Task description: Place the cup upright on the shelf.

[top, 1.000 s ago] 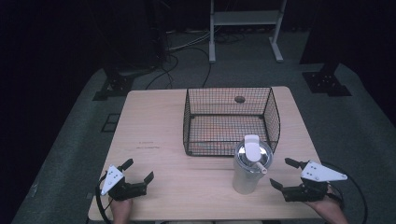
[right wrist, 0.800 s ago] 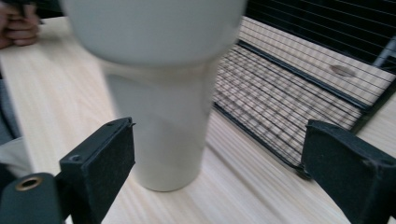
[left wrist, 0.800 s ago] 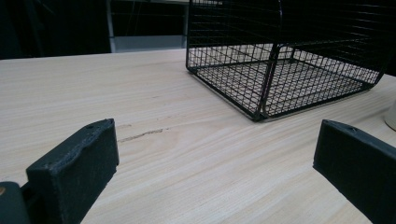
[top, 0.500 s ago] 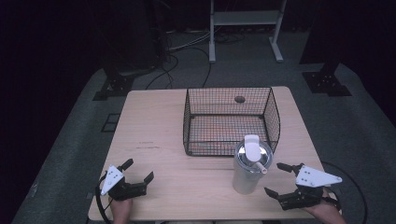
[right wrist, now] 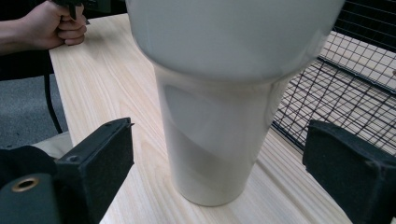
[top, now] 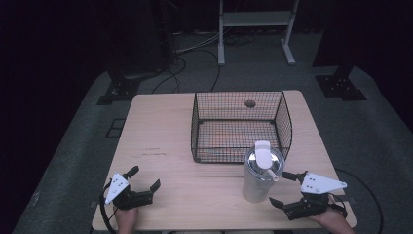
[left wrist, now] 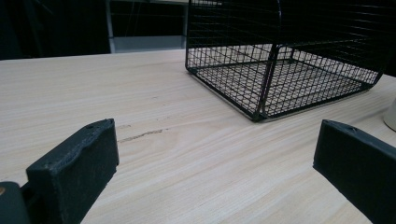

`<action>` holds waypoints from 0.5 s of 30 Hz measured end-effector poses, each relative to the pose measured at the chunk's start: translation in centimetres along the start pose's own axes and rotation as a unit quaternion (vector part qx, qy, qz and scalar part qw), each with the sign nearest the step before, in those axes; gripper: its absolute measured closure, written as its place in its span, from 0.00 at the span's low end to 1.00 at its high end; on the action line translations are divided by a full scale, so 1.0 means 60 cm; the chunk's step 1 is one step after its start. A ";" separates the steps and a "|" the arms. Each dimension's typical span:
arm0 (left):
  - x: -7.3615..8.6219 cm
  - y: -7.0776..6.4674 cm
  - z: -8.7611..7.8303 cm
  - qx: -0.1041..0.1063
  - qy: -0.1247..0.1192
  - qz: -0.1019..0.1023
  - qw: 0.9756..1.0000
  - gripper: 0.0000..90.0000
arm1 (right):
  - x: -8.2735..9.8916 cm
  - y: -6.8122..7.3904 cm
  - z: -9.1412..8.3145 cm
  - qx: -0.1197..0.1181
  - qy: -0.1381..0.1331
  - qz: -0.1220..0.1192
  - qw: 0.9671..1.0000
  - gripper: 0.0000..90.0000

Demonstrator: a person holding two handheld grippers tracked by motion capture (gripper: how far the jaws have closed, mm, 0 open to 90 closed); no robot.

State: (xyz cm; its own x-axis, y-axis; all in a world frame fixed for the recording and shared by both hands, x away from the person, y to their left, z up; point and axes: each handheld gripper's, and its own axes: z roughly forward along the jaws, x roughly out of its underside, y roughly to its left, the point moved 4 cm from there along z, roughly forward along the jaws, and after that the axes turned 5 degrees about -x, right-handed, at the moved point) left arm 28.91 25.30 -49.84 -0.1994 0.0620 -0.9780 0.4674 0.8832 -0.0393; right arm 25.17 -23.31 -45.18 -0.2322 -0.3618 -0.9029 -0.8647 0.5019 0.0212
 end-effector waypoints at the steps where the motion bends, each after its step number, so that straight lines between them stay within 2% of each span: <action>1: 0.000 0.000 0.000 0.000 0.000 0.000 1.000 0.00 | -0.001 -0.001 0.003 0.000 0.001 0.002 1.000 0.09; 15: 0.000 0.000 0.000 0.001 -0.001 0.000 1.000 0.00 | -0.003 -0.006 0.027 -0.002 -0.007 0.001 1.000 0.09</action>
State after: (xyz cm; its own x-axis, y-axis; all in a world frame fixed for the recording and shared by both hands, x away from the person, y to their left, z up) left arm 28.90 25.32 -49.83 -0.1982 0.0608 -0.9783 0.4694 0.8821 -0.0403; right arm 26.21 -22.15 -45.73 -0.2277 -0.3489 -0.9091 -0.8660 0.4994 0.0252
